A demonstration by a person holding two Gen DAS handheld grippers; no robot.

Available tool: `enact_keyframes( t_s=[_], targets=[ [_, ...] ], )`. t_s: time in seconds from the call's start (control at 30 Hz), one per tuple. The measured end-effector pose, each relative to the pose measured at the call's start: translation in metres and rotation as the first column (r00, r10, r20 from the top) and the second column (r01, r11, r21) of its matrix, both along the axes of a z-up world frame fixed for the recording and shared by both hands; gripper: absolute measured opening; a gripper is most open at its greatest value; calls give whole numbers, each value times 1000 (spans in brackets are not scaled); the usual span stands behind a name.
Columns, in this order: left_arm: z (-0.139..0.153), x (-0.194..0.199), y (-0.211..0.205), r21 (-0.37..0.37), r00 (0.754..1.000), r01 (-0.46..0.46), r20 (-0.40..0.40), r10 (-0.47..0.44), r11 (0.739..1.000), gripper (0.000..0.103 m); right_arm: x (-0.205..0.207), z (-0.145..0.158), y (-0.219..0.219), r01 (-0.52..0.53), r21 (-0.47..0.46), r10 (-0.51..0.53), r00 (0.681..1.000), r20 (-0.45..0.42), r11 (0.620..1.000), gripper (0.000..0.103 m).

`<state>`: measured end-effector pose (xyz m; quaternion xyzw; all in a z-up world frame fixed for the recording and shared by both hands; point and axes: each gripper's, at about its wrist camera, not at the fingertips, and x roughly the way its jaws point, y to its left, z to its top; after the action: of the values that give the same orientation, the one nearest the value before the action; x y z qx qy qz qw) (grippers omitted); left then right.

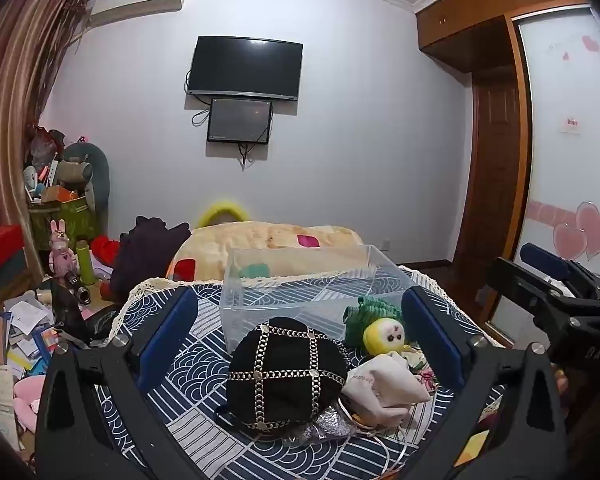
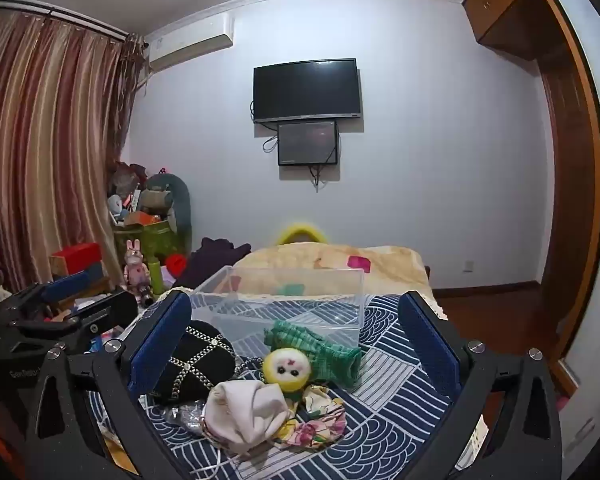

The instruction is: Organize soft objects

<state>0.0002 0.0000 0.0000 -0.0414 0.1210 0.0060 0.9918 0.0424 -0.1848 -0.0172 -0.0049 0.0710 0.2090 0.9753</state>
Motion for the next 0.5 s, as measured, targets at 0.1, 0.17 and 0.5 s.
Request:
enact_keyframes(
  t_s=[0.1,0.17,0.5],
  targets=[
    [0,2,0,-1,1000,-6,-4,6,1000,103,-1,0,0,-2,-8,2,1000,18,1000,103],
    [0,1,0,-5,1000,-7,9,7,1000,103,-2,0,0,-4,-7,4,1000,15,1000,103],
    [0,5,-2,-21,1000,-6,21,6,1000,103,-1,1,1,-4,-16,4,1000,7,1000,103]
  ],
)
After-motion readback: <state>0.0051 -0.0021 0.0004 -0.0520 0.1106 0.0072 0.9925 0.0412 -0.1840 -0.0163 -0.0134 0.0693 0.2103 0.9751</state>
